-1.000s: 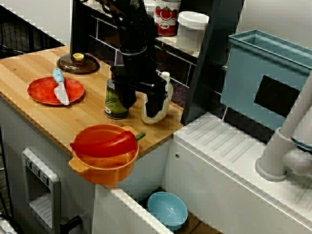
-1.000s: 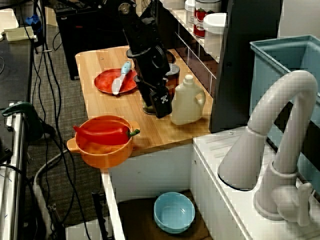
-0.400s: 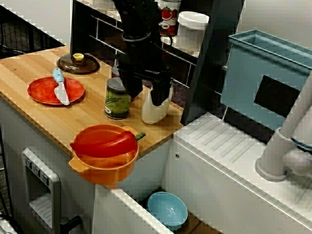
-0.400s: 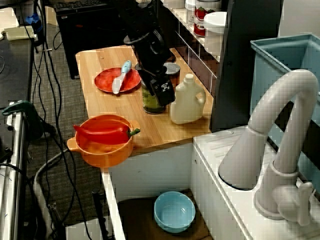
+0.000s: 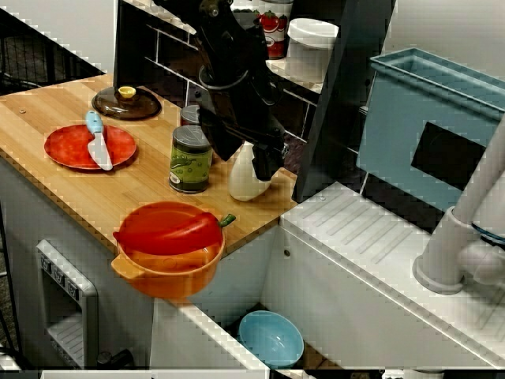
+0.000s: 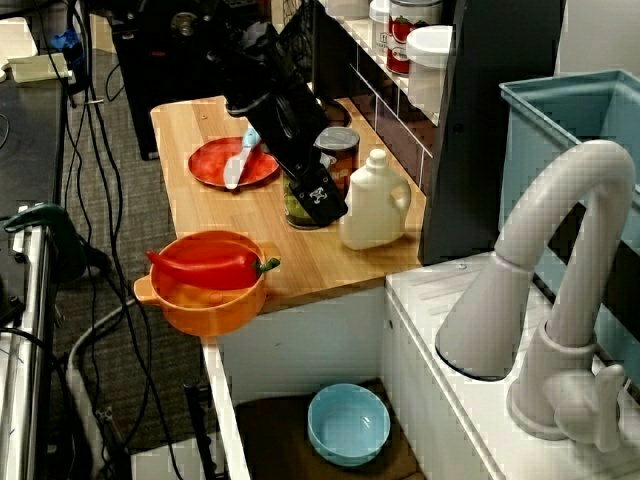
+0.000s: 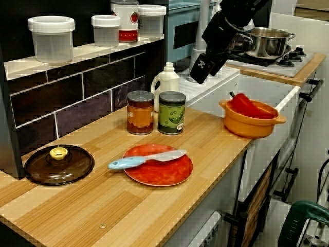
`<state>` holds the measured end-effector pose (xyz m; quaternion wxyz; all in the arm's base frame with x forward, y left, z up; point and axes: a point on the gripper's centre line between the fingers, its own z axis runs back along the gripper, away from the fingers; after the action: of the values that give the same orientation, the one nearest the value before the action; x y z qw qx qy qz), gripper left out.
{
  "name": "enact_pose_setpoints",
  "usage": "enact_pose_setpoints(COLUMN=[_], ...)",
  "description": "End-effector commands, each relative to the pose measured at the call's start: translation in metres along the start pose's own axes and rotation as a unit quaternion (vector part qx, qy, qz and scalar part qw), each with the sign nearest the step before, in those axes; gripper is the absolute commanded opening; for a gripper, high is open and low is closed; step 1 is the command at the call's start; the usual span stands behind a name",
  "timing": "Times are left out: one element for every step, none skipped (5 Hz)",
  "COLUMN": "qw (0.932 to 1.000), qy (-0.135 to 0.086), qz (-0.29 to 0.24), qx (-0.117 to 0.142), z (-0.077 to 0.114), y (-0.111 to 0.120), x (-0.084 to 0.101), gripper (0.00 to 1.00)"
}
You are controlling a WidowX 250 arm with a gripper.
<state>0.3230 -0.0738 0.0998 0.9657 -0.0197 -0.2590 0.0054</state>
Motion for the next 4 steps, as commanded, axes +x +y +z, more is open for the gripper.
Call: enact_pose_setpoints(qw=[0.9989, 0.9988, 0.9989, 0.9992], qy=[-0.011, -0.016, -0.023, -0.032], qz=[-0.045, -0.047, -0.041, -0.024], qx=[0.001, 0.004, 0.007, 0.001], z=[0.034, 0.041, 0.042, 0.041], y=[0.037, 0.048, 0.061, 0.070], x=[0.019, 0.021, 0.023, 0.023], gripper=[1.00, 1.00, 1.00, 1.00])
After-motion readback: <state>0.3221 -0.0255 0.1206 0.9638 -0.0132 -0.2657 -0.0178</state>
